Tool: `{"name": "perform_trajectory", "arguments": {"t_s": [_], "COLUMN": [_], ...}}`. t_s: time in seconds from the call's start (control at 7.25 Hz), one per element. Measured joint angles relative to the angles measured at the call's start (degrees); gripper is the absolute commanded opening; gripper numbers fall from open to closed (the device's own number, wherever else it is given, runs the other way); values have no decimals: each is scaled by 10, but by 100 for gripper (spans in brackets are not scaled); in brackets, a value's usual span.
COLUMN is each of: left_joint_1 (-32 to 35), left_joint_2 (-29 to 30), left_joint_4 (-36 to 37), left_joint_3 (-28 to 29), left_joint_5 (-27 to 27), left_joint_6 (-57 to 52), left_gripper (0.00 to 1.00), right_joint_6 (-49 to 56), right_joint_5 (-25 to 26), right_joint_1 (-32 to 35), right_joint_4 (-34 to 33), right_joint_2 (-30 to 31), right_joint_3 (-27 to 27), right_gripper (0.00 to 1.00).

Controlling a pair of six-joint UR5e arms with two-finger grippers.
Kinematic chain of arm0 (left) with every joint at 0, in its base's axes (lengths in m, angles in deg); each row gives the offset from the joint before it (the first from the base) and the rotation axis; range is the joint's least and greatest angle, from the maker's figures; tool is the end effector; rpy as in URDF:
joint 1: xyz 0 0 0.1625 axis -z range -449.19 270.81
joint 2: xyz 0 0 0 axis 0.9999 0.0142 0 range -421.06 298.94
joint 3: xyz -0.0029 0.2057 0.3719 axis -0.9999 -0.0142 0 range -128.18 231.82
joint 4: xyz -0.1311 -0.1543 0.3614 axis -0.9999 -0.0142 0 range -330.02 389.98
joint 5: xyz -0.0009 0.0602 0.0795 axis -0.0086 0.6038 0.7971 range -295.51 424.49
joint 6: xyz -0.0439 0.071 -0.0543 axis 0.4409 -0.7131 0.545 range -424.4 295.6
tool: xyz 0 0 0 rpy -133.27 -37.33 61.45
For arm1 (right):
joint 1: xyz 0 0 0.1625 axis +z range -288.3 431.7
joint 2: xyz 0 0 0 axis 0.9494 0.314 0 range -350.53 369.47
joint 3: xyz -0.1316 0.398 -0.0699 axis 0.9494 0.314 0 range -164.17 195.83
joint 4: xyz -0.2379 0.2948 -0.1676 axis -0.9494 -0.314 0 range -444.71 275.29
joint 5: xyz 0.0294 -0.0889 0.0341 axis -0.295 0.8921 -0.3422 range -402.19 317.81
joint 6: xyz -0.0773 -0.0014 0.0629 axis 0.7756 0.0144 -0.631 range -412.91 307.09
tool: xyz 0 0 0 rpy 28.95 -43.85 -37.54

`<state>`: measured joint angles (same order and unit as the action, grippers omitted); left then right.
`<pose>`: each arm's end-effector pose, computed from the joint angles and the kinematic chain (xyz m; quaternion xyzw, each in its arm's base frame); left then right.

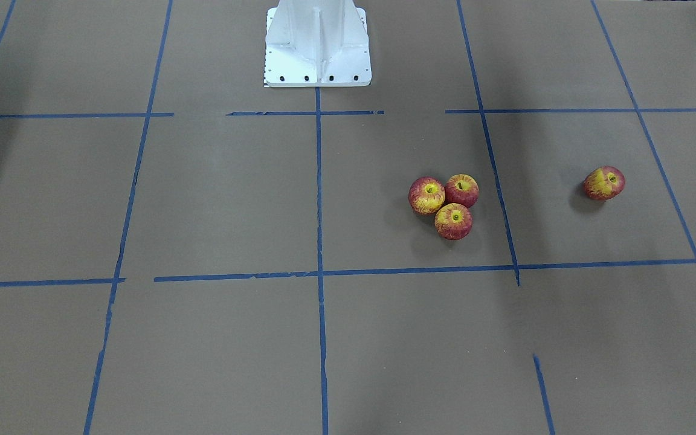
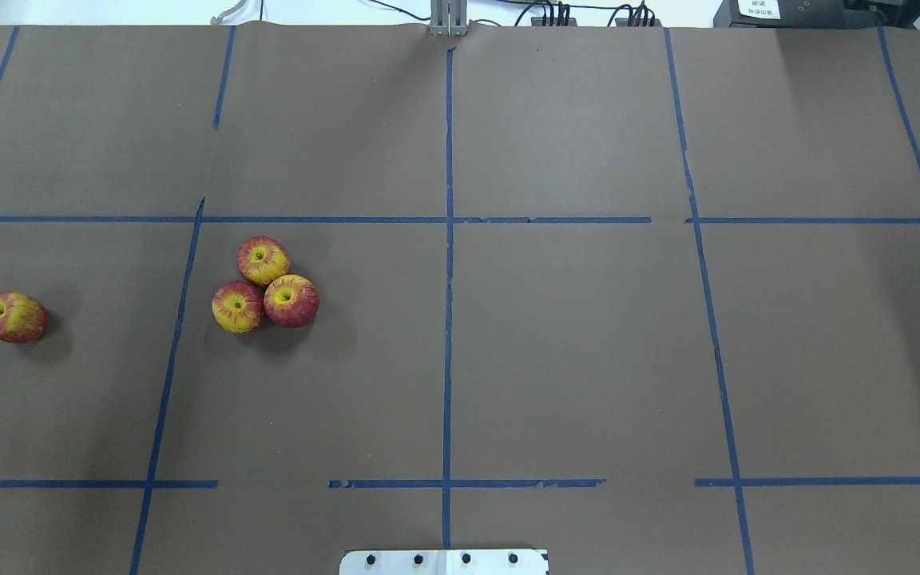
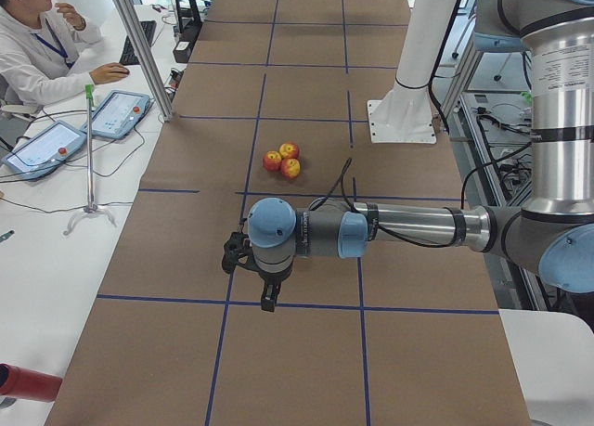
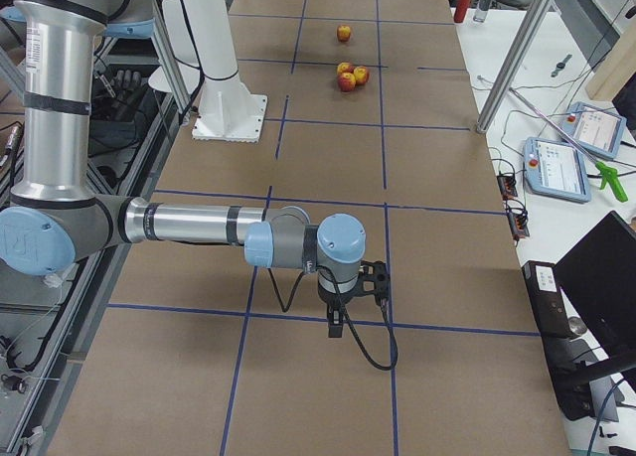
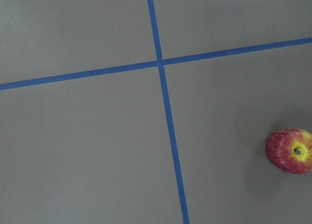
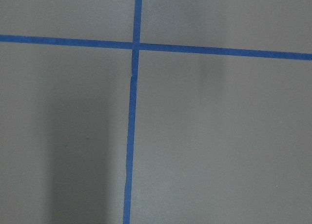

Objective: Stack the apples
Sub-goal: 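Lower the left gripper onto the lone red-yellow apple and close it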

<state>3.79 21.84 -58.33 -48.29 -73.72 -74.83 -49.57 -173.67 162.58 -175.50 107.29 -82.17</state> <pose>-0.0818 -0.4366 0.6278 0.0580 0.4043 0.0640 0.9105 0.0739 -0.4321 0.6580 0.0081 -0.3540 -0.0182 0.9350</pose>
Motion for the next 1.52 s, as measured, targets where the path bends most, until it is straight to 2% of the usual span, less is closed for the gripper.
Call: {"name": "perform_trajectory", "arguments": {"t_s": [0.55,0.83,0.97,1.24,1.52], "left_joint_1": [1,-5,-30,-149,-240], "left_joint_2": [3,-8,-10,-9,-2], "left_joint_4": [19,-18,-59,-170,-239], "left_joint_3": [-25,-12,-8,-4,4], "left_joint_5": [7,22,25,29,31], "left_joint_6": [2,13,62,277,429], "left_gripper": [100,100,100,100,100], "right_joint_6": [0,0,0,0,0], "right_joint_5": [0,0,0,0,0], "right_joint_1": [0,0,0,0,0], "right_joint_4": [0,0,0,0,0], "right_joint_2": [0,0,0,0,0], "right_joint_3": [0,0,0,0,0], "right_gripper": [100,100,100,100,100]}}
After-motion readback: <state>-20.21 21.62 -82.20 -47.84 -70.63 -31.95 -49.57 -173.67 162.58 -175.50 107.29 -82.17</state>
